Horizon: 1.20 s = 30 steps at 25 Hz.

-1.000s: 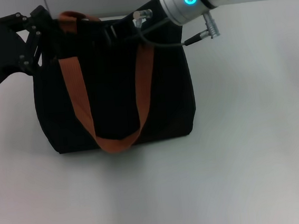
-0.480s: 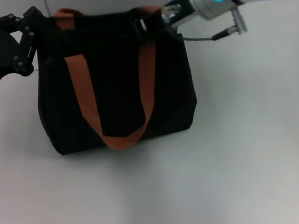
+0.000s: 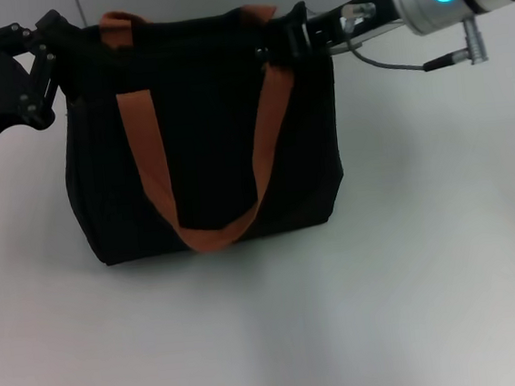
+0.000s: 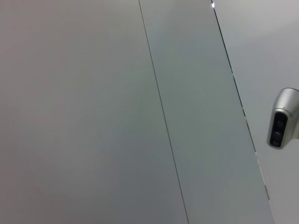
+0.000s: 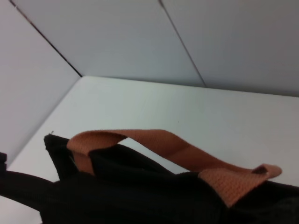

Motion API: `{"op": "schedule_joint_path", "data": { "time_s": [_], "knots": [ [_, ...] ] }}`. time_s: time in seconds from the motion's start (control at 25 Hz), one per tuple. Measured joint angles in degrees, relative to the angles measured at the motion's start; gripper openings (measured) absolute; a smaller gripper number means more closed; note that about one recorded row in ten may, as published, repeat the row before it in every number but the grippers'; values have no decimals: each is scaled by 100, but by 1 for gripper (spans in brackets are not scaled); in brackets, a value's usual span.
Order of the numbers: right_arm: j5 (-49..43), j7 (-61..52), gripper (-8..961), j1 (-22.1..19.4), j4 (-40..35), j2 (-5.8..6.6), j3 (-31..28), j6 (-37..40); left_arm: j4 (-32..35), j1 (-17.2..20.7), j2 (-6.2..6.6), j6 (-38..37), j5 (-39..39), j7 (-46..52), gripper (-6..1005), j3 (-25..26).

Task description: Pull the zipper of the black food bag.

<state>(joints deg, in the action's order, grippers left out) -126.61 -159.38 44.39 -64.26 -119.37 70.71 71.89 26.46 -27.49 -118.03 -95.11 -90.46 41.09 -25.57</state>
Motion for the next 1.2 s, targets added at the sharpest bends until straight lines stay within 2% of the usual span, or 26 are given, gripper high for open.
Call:
{"op": "schedule_joint_path", "data": {
  "time_s": [0.08, 0.16, 0.2, 0.32, 0.36, 0.4, 0.56, 0.72, 0.8, 0.88, 1.04, 1.2],
  "knots": [
    [225, 220, 16, -118, -6, -3, -114, 18, -2, -1, 0, 4, 5, 0, 135, 0],
    [870, 953, 17, -427, 24, -3, -320, 18, -12, 2, 1, 5, 12, 0, 135, 1],
    [870, 953, 17, -427, 24, -3, -320, 18, -14, 5, 1, 5, 15, 0, 136, 2],
    [2118, 2299, 36, -894, 185, 3, -585, 132, -19, 21, 0, 7, 16, 11, 137, 1],
    [2944, 3218, 53, -1162, 409, 14, -750, 310, -25, 30, -3, 8, 16, 23, 137, -1],
    [2944, 3218, 71, -1162, 409, 14, -750, 310, -25, 30, -3, 8, 16, 23, 137, -1],
    [3944, 5103, 142, -1407, 1088, 28, -1203, 1142, -30, 55, -18, 9, -7, 26, 138, -51],
    [4021, 7197, 213, -1503, 2125, 30, -1795, 2268, -32, 101, -26, 7, -30, 29, 139, -135],
    [4003, 8220, 453, -1557, 2665, 39, -1940, 2750, -33, 121, -27, 7, -34, 33, 140, -159],
    [3849, 9064, 526, -1658, 3001, 65, -1939, 3019, -35, 138, -27, 9, -38, 46, 140, -176],
    [3160, 10015, 672, -1913, 3123, 44, -1909, 3083, -36, 139, -6, 53, -43, 193, 141, -222],
    [2448, 10477, 724, -2004, 3294, 24, -1914, 3013, -35, 164, 5, 134, -45, 299, 142, -214]
  ]
}}
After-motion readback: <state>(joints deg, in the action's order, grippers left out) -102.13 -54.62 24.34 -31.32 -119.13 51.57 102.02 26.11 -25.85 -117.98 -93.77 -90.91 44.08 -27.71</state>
